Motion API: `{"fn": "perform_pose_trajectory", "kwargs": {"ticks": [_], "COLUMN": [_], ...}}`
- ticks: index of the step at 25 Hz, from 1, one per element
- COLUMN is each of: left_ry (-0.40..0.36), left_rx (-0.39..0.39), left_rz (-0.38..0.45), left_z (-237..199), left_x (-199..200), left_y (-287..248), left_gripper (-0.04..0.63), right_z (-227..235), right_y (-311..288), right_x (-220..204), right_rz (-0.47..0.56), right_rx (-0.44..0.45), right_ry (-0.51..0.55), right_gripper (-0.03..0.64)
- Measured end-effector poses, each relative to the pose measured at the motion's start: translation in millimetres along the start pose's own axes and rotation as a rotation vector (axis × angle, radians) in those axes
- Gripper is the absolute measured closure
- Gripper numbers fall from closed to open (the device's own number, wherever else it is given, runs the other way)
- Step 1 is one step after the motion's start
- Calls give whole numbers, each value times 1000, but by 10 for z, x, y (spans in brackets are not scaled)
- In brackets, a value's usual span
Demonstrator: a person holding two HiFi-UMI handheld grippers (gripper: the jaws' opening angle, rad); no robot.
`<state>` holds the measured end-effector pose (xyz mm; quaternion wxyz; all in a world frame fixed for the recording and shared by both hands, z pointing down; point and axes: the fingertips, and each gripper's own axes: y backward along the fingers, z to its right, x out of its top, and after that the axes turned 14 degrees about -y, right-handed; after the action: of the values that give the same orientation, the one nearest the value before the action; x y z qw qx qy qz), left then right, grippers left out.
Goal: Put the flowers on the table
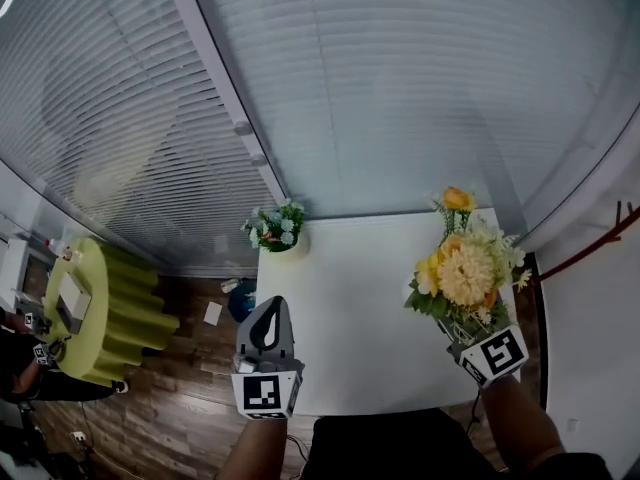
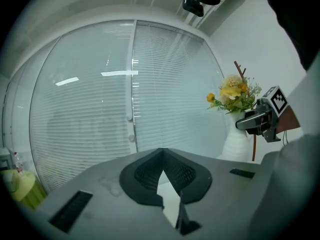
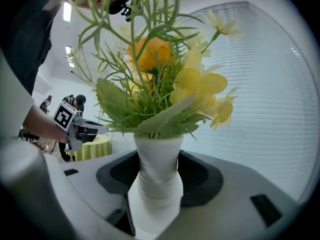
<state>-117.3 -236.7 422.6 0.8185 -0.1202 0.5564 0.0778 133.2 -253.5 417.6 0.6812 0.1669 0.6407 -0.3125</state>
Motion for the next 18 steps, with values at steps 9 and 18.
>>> {"fn": "perform_pose_trajectory", "kwargs": {"ticks": [9,18], "left_ry": [27,16], "left_rx": [8,6], "left_rz": [-39,-73], "left_z": [76,372], "left_x": [216,-31], "left_y": [-33,-144], "left_gripper": [600,600], "right_z": [-76,43], "right_y": [-80,-155], "right_x": [153,-241], "right_rz": [-43,-85], "right_rx": [48,65], "right_ry": [-1,-15], "right_gripper": [364,364]}}
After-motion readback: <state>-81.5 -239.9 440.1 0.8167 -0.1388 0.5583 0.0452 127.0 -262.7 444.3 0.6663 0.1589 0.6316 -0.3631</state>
